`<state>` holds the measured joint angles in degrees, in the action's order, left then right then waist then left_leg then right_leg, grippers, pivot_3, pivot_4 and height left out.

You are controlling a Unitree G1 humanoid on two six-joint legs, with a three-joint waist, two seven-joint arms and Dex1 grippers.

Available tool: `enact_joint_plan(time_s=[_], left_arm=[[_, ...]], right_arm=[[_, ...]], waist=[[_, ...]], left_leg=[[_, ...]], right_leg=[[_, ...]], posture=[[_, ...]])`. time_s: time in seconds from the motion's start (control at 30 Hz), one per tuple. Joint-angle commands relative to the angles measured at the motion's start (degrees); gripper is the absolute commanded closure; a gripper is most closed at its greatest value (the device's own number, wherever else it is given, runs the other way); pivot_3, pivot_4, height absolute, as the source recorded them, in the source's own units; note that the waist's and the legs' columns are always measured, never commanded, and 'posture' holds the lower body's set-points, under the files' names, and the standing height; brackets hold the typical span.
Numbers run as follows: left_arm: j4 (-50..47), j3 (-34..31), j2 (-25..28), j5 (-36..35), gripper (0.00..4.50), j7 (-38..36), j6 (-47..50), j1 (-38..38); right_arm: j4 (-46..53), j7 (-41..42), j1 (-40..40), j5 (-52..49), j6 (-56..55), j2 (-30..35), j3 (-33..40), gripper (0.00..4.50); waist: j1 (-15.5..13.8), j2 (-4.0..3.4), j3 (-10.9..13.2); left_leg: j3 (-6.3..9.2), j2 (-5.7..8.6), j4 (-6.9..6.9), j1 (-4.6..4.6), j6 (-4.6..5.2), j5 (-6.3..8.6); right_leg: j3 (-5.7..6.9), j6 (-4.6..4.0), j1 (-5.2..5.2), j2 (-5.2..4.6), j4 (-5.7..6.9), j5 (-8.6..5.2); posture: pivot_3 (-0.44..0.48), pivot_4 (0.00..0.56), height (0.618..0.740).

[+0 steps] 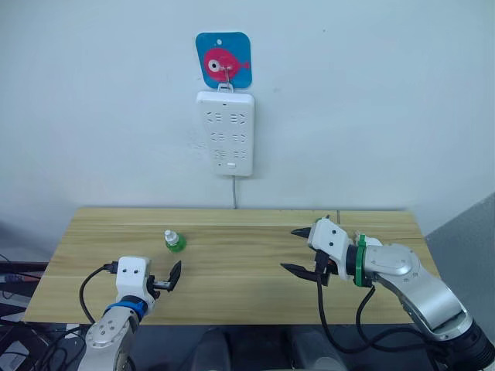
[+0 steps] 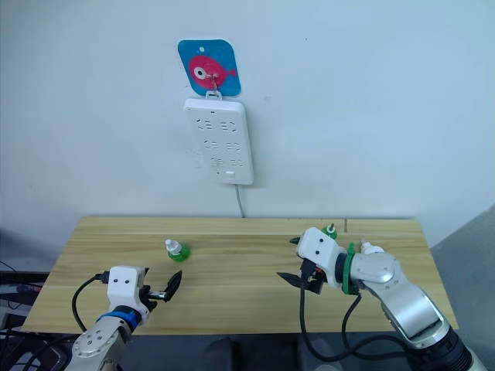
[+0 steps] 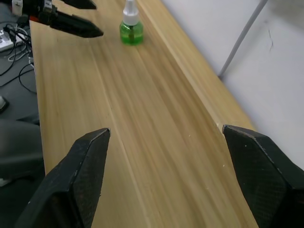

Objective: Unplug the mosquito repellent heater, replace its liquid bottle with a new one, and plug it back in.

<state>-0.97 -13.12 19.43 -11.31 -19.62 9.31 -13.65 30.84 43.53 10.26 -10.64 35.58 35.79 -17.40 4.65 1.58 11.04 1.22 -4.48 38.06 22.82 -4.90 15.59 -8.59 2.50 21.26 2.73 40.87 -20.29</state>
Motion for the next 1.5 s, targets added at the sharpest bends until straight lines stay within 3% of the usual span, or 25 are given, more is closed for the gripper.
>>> enact_joint_plan(time_s=[0.03, 0.5, 1.0, 1.1, 1.27, 1.43, 1.5], left_arm=[[3.22, 0.26, 1.75, 2.03, 0.0, -0.65, -2.98, 1.52], [26.84, 1.79, 3.13, 4.34, 0.0, -4.31, -11.9, 15.98], [42.47, 3.66, 4.13, 6.48, 0.0, -6.99, -21.85, 23.95], [42.96, 4.49, 4.16, 6.62, 0.64, -8.04, -23.15, 23.27], [43.81, 5.28, 4.48, 6.63, 2.16, -9.1, -24.4, 23.16], [43.91, 5.64, 5.59, 6.26, 2.24, -10.99, -25.68, 24.32], [39.78, 6.77, 6.6, 5.59, 2.24, -14.77, -25.89, 22.98]], right_arm=[[3.39, -0.17, 0.46, -1.8, 2.86, 0.01, 1.07, 0.56], [7.63, -1.22, 0.03, -3.03, 7.47, 0.28, 0.51, 0.56], [9.14, -1.31, -1.07, -4.22, 9.05, 1.72, 0.95, 0.56], [8.89, -1.51, -0.91, -4.4, 8.94, 1.89, 0.88, 0.53], [8.52, -1.87, -0.69, -4.38, 8.74, 1.7, 0.71, 0.53], [8.03, -1.64, -0.5, -4.32, 8.02, 1.96, 0.62, 0.53], [7.42, -0.8, 0.25, -5.22, 7.62, 1.94, 1.48, 0.53]], waist=[[-0.02, 0.06, 0.12], [0.04, 0.12, 0.84], [0.12, -0.15, 1.22], [0.14, -0.17, 1.23], [0.15, -0.18, 1.24], [0.21, -0.19, 1.24], [0.31, -0.19, 1.24]], left_leg=[[0.02, 0.0, -0.03, 0.02, 0.0, 0.0], [0.02, -0.01, -0.05, 0.07, 0.0, 0.0], [-0.01, 0.0, -0.05, 0.07, 0.0, 0.0], [-0.01, -0.01, -0.06, 0.06, -0.01, 0.0], [-0.02, -0.01, -0.06, 0.06, -0.01, 0.0], [-0.02, -0.01, -0.06, 0.06, -0.01, 0.0], [-0.02, -0.01, -0.06, 0.07, -0.01, 0.0]], right_leg=[[0.03, -0.01, 0.03, 0.0, 0.0, 0.0], [0.08, -0.03, 0.06, -0.01, -0.03, -0.02], [0.07, -0.02, 0.05, -0.02, -0.04, -0.02], [0.08, -0.02, 0.05, -0.02, -0.04, -0.02], [0.06, -0.01, 0.06, -0.02, -0.04, -0.03], [0.07, 0.0, 0.06, -0.02, -0.04, -0.03], [0.06, 0.0, 0.07, -0.02, -0.06, -0.03]], posture=[[-0.058, 0.212, 0.735], [-0.085, 0.23, 0.735], [-0.087, 0.234, 0.735], [-0.088, 0.232, 0.735], [-0.089, 0.228, 0.735], [-0.094, 0.221, 0.735], [-0.1, 0.214, 0.735]])
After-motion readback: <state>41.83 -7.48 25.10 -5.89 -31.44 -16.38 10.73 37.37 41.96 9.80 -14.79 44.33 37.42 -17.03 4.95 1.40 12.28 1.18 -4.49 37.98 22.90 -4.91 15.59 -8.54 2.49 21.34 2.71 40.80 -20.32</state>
